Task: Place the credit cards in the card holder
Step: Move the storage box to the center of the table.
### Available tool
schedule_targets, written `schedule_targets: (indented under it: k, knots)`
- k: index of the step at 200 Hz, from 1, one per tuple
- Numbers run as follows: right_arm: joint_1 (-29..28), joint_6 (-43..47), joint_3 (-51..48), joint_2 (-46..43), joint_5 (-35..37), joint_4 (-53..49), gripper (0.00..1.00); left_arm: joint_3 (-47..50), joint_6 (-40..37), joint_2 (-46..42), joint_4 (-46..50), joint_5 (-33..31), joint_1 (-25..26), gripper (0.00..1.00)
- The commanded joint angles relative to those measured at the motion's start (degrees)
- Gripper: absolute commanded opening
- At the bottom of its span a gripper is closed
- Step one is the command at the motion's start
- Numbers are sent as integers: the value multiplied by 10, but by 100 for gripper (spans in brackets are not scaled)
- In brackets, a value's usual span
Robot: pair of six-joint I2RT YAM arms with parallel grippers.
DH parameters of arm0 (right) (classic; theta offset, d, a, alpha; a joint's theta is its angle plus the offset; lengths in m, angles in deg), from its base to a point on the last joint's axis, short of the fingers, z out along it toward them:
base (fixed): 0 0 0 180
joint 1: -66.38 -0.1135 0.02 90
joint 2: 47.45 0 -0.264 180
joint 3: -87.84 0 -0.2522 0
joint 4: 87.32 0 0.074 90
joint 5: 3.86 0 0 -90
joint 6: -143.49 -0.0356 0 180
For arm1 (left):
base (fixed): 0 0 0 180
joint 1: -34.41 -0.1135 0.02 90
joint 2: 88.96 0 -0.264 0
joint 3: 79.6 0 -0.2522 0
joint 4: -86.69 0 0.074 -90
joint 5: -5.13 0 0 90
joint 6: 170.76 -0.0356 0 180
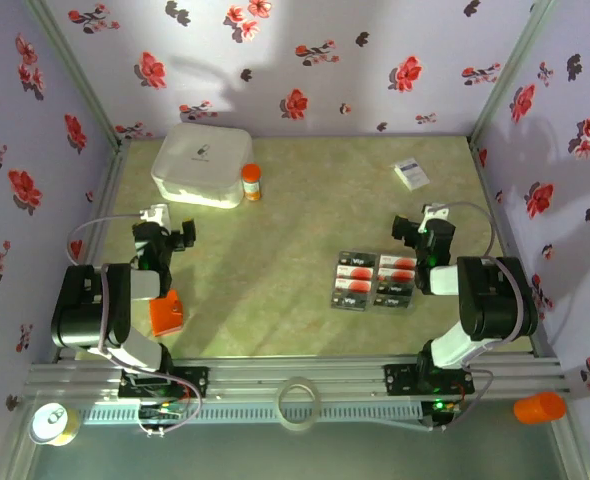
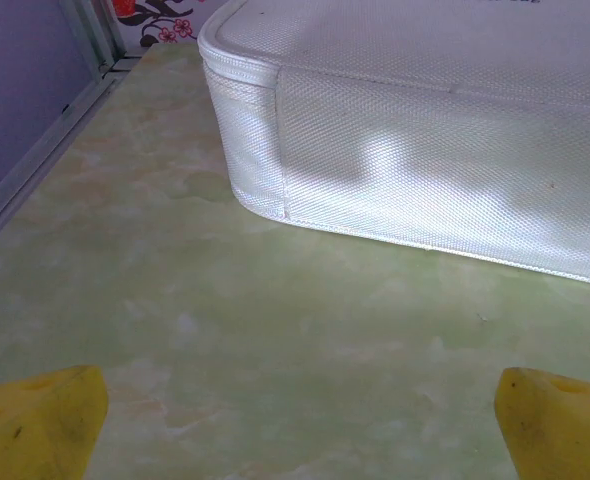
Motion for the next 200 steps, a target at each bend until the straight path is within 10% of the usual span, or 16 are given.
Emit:
schedule_targets:
  k: [1,200]
  knots:
    - [3,0,0,-9,-6,2,99,-2,7,0,-10,1,-5,100]
    - [3,-1,-2,-9,-5,4,99,-6,7,0,-5,0,-5,100]
